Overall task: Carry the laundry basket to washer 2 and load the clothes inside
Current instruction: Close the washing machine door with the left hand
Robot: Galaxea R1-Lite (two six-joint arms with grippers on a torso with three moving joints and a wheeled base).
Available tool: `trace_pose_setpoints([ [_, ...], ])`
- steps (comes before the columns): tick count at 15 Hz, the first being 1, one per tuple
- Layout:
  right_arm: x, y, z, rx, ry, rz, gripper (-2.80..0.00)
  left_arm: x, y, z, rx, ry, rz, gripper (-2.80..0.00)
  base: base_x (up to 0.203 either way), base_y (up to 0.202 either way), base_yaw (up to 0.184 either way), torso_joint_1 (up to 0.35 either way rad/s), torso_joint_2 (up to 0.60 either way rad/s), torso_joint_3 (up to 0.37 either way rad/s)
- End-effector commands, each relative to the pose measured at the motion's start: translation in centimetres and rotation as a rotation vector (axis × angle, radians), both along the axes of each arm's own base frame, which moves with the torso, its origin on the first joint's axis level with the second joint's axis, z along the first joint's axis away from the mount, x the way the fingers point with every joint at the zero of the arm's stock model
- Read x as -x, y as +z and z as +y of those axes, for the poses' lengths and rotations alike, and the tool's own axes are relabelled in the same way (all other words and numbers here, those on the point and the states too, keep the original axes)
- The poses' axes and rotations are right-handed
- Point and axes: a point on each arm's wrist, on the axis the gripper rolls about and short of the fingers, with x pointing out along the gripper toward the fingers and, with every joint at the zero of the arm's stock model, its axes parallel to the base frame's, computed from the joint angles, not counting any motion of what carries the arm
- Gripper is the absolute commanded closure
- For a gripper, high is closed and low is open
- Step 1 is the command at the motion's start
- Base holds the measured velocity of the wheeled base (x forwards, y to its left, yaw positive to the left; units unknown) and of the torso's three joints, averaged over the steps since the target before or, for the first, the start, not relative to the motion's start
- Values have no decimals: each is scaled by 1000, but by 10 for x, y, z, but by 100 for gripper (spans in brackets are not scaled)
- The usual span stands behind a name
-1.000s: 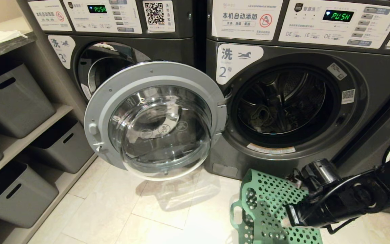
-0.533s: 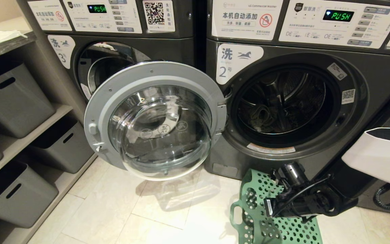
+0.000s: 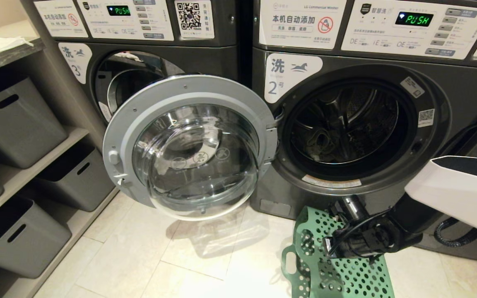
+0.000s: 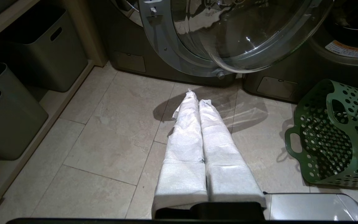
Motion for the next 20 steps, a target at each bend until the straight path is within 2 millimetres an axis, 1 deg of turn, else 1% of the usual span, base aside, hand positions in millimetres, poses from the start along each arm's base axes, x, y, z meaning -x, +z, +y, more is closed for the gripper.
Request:
trace_pose_setpoints([
  [1,-2,10,-16,-1,-25,-10,0,0,0,0,0,0,0,0,0,0,0,0,0,0],
  [4,-4,8,-44,-8,-57,11,0,0,0,0,0,0,0,0,0,0,0,0,0,0],
  [6,-7,6,-67,3,-99,13,0,0,0,0,0,0,0,0,0,0,0,0,0,0],
  [9,-4,-1,-113,40,-154,35,0,0,0,0,0,0,0,0,0,0,0,0,0,0],
  [11,1,-12,-142,49,-178,69,0,0,0,0,0,0,0,0,0,0,0,0,0,0],
  [12,3,-19,-152,31,-170,85,0,0,0,0,0,0,0,0,0,0,0,0,0,0],
  [14,3,-35,-163,-22,-141,95,0,0,0,0,1,0,0,0,0,0,0,0,0,0],
  [16,-4,-53,-168,-107,-98,38,0,0,0,0,0,0,0,0,0,0,0,0,0,0],
  [18,-13,-77,-171,-163,-29,-20,0,0,0,0,0,0,0,0,0,0,0,0,0,0],
  [20,-27,-94,-182,-229,47,-90,0,0,0,0,0,0,0,0,0,0,0,0,0,0],
])
